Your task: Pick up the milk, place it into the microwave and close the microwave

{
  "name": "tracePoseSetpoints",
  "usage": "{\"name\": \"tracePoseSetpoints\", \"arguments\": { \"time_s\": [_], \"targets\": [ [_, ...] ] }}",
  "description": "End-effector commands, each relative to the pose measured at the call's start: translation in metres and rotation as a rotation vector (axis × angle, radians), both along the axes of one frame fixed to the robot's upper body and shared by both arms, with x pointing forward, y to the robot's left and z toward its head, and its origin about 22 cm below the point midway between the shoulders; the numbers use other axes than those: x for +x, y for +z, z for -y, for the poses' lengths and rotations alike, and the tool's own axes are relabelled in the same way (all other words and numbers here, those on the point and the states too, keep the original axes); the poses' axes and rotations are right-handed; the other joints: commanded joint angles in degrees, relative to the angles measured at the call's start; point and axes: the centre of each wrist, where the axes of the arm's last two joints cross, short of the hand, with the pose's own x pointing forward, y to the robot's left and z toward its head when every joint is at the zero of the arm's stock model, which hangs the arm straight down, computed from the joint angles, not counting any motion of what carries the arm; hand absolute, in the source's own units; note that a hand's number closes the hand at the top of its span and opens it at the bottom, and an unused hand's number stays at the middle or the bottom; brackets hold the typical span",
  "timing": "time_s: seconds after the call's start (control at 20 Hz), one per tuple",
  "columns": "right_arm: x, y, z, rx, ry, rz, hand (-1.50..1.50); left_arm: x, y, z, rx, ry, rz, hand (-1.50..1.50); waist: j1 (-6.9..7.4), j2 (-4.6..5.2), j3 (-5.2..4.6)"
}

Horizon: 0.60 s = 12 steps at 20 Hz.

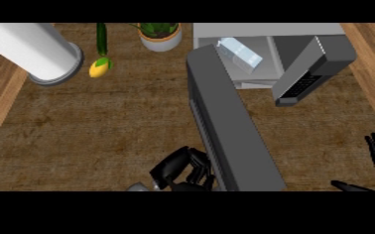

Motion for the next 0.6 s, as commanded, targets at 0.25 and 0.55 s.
{"name": "tracePoseSetpoints", "arguments": {
  "time_s": [0.25, 0.55],
  "targets": [
    [0.017, 0.018, 0.007, 0.085, 0.155, 0.175, -1.5, -0.01, -0.011, 0.043, 0.016, -0.123, 0.065, 1.5, -1.17, 0.31, -0.07],
    [0.044, 0.029, -0.018, 0.077, 0.272, 0.194, -1.5, -0.013, 0.008, 0.065, -0.08, -0.059, 0.106, 1.5, -4.31, 0.52, -0.3]
  ]
}}
